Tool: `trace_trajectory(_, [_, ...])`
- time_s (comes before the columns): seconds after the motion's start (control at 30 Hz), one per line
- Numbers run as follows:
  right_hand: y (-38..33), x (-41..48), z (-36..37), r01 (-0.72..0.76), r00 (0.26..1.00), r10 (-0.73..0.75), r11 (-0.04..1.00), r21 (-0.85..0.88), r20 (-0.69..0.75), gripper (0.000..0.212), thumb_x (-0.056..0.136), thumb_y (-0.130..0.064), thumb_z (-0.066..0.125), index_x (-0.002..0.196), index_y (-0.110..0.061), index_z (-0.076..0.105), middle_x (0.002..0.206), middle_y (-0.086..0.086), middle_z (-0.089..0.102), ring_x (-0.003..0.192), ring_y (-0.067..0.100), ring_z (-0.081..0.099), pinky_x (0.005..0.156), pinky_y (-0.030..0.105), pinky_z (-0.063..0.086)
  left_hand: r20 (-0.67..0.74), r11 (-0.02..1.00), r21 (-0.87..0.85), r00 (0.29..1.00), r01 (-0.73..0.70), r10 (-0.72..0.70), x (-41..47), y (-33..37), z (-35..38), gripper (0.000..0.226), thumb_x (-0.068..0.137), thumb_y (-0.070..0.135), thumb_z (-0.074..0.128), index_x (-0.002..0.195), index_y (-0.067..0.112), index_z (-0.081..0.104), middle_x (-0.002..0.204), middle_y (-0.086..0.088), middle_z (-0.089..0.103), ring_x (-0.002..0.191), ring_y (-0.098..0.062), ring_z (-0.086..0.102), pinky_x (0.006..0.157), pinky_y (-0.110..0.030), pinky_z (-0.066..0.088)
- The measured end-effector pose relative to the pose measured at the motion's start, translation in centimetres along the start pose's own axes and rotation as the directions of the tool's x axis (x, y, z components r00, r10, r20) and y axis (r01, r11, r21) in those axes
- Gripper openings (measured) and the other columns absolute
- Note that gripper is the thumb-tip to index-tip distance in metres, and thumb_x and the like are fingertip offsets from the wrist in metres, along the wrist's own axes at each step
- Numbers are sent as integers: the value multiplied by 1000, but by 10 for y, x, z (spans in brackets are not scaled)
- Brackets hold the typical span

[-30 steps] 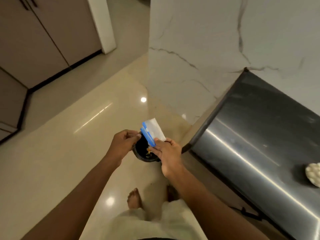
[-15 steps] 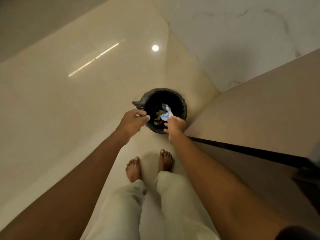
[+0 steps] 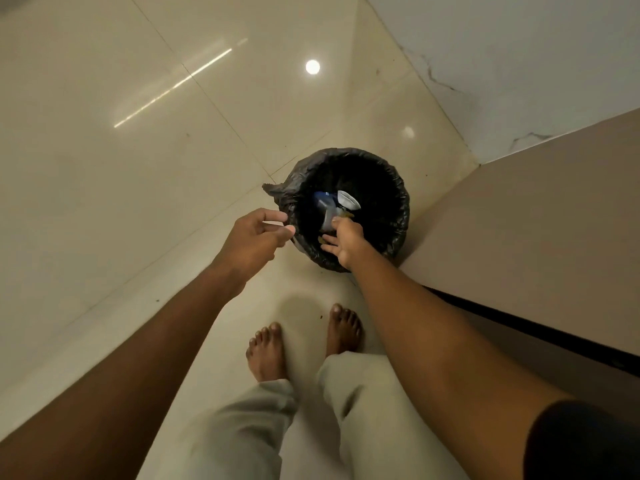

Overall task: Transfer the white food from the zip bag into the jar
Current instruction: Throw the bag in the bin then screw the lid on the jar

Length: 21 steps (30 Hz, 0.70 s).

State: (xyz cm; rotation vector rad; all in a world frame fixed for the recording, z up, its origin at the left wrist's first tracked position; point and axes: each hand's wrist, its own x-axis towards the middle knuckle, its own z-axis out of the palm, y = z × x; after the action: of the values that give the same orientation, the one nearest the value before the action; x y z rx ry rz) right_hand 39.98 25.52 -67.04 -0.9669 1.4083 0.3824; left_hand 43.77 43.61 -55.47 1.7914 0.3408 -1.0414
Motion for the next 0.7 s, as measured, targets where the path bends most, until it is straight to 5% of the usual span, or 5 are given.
trace_trajectory(0.13, [-12,-93,-12,99,995,-99,974,-206,7,40,103,-15,52,141,-3,58,147,18,59,133,38,59,110,51,50,-75,999,-53,997,7,-11,-68,42,-13,14,98,22,69,112,19,72,103,0,74,92,-15,68,79,-30,51])
trace_trajectory(0.3, [-43,-240,-45,411,896,-416,650,-639,153,36,101,-10,51,132,-9,69,140,10,65,129,27,59,100,26,43,-136,998,-11,989,-65,63,-185,105,-22,8,98,16,66,101,18,73,96,3,72,83,-12,66,78,-28,49])
trace_trajectory(0.43, [-70,-351,-75,511,830,-503,515,-688,240,26,101,-19,55,114,-4,73,127,11,69,118,28,63,99,33,50,-141,985,90,977,-149,160,-275,146,-24,11,98,18,66,104,15,75,93,5,72,88,-15,65,86,-33,52])
trace_trajectory(0.57, [-89,-453,-104,614,742,-595,418,-670,309,29,101,-20,53,106,4,66,113,17,71,106,29,66,94,42,53,-126,944,156,942,-292,312,-347,180,-17,12,100,19,65,105,16,76,95,10,72,86,-2,65,82,-19,47])
trace_trajectory(0.7, [-100,-541,-145,735,517,-812,258,-627,272,28,107,-32,47,110,-15,70,106,-1,70,95,13,64,84,28,51,-58,882,169,889,-440,455,-395,215,7,14,101,23,63,105,18,76,102,9,76,96,-7,70,86,-22,53])
